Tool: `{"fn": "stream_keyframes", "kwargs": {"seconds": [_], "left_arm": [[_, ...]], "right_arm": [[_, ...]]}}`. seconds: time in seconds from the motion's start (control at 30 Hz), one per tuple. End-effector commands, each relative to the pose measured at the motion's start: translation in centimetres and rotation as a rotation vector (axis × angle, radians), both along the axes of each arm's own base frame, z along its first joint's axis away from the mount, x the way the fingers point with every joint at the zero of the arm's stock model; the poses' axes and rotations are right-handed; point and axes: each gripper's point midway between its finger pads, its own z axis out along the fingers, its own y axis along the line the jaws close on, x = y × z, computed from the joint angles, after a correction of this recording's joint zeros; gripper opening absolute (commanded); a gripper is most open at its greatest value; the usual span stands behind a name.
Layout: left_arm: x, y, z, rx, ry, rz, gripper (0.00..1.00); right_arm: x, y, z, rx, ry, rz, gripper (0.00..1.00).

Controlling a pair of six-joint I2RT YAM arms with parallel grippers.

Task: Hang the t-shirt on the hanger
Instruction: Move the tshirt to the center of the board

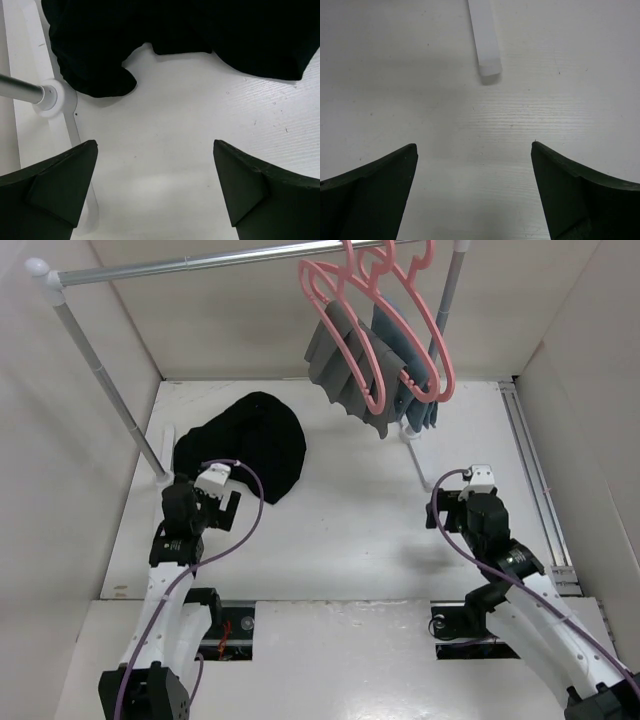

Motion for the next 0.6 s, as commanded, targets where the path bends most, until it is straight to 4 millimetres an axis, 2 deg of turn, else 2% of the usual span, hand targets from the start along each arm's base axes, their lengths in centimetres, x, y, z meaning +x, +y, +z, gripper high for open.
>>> {"fn": "stream_keyframes", "kwargs": {"seconds": [0.0,0.03,0.13,0.17,0.23,0.27,0.37,0.4,0.5,0.53,0.57], "left_arm": [[1.0,0.3,2.7,-0.033,-0.08,0.046,1.0],[1.2,0.2,3.4,-0.045,-0.082,0.053,1.0],[1.6,-0.1,4.6,0.049,-0.079,-0.05,1.0],[1.8,-0.7,4.8,0.163,-0.075,-0.197,1.0],[2.3,-1.5,5.0,0.226,-0.094,-0.309,1.0],[3.7,-1.8,7.0,0.242,-0.177,-0.312,1.0],[6.4,-3.2,8.2,0.298,-0.229,-0.362,1.0],[7.8,-4.0,7.7,0.316,-0.191,-0.426,1.0],[10.1,-5.8,6.6,0.35,-0.125,-0.526,1.0],[11.2,-6.5,5.9,0.336,-0.087,-0.553,1.0],[11.5,-7.4,5.4,0.332,-0.07,-0.581,1.0]], "right_arm": [[0.6,0.6,1.1,0.024,-0.037,0.021,1.0],[0.8,1.1,1.6,0.027,-0.047,0.05,1.0],[0.9,1.4,1.1,0.0,-0.02,0.08,1.0],[1.2,1.8,1.5,0.01,-0.026,0.095,1.0],[1.7,2.3,1.6,-0.012,-0.009,0.128,1.0],[1.8,2.6,1.4,-0.012,0.004,0.138,1.0],[2.7,3.9,1.4,-0.041,0.038,0.221,1.0],[2.9,4.2,1.3,-0.049,0.049,0.233,1.0],[3.2,5.4,0.6,-0.083,0.087,0.282,1.0],[3.5,5.6,0.9,-0.088,0.083,0.284,1.0],[3.5,6.2,0.9,-0.107,0.085,0.301,1.0]]}}
